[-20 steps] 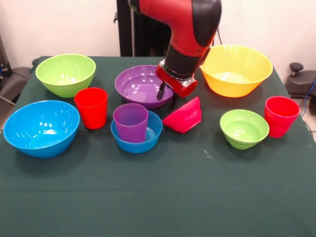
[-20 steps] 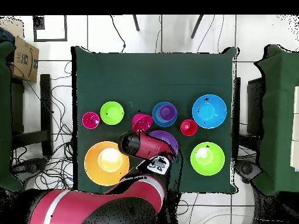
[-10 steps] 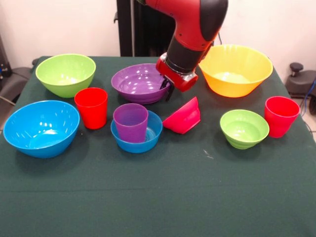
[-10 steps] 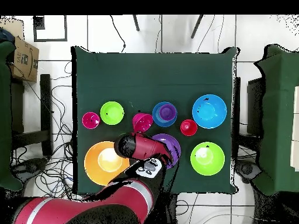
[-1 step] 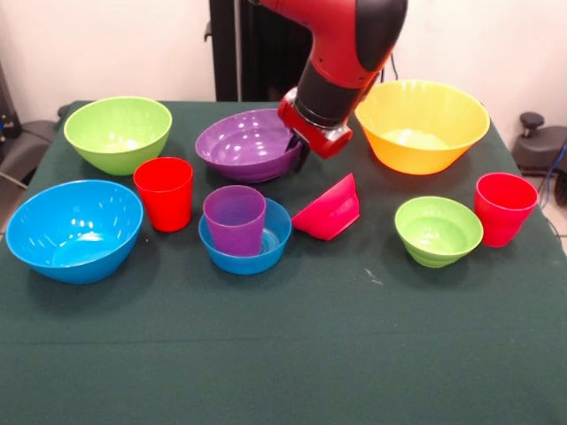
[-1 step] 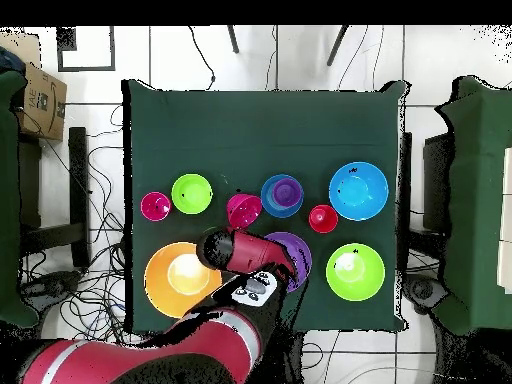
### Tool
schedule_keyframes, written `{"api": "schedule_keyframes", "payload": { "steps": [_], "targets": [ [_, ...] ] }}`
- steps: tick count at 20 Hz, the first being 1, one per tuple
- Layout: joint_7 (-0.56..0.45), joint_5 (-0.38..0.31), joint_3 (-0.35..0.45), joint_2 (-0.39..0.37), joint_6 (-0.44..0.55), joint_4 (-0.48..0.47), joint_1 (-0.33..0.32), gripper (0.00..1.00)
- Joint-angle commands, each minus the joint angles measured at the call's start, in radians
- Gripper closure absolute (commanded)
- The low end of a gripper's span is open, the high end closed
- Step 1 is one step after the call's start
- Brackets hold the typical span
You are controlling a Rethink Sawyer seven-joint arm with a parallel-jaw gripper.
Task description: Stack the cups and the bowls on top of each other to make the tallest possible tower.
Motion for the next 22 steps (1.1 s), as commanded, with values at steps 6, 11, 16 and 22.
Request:
{"api": "schedule_keyframes", "payload": {
  "steps": [6,11,16,22],
  "targets": [
    [0.143,-0.024,-0.052,0.011,0.408,-0.187,0.040,1.00],
    [0.146,-0.032,-0.073,0.026,0.454,-0.222,0.046,1.00],
    [0.152,-0.032,-0.089,0.040,0.487,-0.253,0.053,1.00],
    [0.135,-0.039,-0.114,0.048,0.544,-0.309,0.056,1.00]
  ]
}}
